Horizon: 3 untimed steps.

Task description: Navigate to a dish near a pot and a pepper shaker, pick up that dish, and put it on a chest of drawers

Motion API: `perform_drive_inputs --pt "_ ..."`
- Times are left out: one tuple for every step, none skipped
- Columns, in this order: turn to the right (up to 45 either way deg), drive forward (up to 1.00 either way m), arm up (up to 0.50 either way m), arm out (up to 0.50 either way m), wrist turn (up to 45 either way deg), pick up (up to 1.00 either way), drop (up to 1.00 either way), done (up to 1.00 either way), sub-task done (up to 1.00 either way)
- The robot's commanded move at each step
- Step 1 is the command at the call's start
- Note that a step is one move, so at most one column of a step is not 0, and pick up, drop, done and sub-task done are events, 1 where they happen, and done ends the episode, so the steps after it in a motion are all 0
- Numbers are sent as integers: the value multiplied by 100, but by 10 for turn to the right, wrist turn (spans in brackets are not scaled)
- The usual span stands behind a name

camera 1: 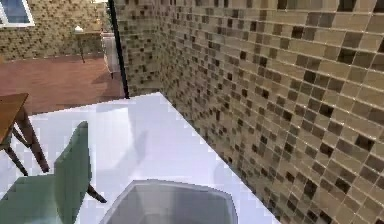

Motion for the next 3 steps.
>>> perform_drive_inputs --pt "0 90 0 0 0 0 0 0 0" --pt "-270 0 0 0 0 0 0 0 0" --pt "0 70 0 0 0 0 0 0 0"
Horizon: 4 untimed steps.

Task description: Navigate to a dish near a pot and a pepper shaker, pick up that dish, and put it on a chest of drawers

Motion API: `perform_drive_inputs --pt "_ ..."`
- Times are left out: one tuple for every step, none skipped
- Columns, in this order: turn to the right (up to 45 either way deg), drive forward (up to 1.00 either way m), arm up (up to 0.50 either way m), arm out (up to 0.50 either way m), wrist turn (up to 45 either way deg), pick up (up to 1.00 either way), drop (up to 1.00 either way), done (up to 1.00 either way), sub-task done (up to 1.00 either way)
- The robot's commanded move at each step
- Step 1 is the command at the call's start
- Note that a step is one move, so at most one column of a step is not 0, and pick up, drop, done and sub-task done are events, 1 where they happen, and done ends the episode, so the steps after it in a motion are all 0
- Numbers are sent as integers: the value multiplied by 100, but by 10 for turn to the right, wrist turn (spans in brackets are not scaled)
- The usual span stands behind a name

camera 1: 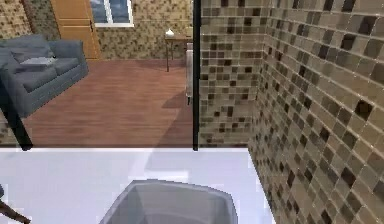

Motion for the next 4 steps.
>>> perform_drive_inputs --pt "-270 0 0 0 0 0 0 0 0" --pt "0 100 0 0 0 0 0 0 0" --pt "-90 0 0 0 0 0 0 0 0" --pt "0 35 0 0 0 0 0 0 0"
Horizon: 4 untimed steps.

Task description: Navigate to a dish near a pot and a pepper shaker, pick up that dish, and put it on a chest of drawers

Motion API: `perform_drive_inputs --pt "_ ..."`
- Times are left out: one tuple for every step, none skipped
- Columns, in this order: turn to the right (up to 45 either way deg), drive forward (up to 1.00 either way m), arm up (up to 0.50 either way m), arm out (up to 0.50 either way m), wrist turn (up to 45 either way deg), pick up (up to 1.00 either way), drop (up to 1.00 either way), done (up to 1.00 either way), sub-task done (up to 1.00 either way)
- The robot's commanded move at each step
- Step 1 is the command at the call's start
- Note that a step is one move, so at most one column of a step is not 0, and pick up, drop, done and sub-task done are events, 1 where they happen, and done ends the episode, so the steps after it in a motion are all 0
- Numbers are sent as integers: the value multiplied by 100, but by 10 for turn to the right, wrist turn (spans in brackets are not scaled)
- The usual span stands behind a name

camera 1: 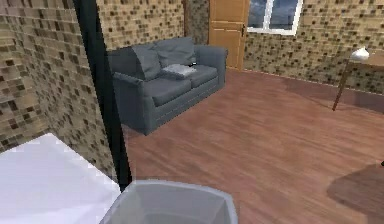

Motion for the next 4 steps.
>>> perform_drive_inputs --pt "0 100 0 0 0 0 0 0 0" --pt "-180 0 0 0 0 0 0 0 0" --pt "0 10 0 0 0 0 0 0 0" --pt "390 0 0 0 0 0 0 0 0"
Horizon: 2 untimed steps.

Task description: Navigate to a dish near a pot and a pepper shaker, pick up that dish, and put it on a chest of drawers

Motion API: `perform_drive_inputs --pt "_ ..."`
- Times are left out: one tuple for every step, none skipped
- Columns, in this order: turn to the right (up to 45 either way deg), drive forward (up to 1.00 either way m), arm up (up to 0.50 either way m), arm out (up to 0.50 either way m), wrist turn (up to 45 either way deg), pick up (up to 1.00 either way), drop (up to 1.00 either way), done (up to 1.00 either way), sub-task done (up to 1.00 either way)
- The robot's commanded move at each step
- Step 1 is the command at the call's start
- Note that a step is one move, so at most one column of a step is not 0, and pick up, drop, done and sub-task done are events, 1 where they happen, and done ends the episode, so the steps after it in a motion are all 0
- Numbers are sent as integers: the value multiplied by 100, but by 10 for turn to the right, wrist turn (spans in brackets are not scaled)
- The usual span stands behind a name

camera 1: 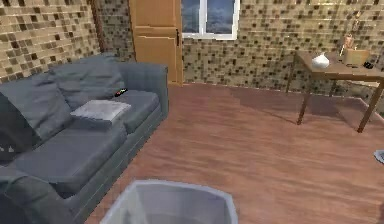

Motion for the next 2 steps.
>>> perform_drive_inputs --pt "0 100 0 0 0 0 0 0 0" --pt "0 100 0 0 0 0 0 0 0"
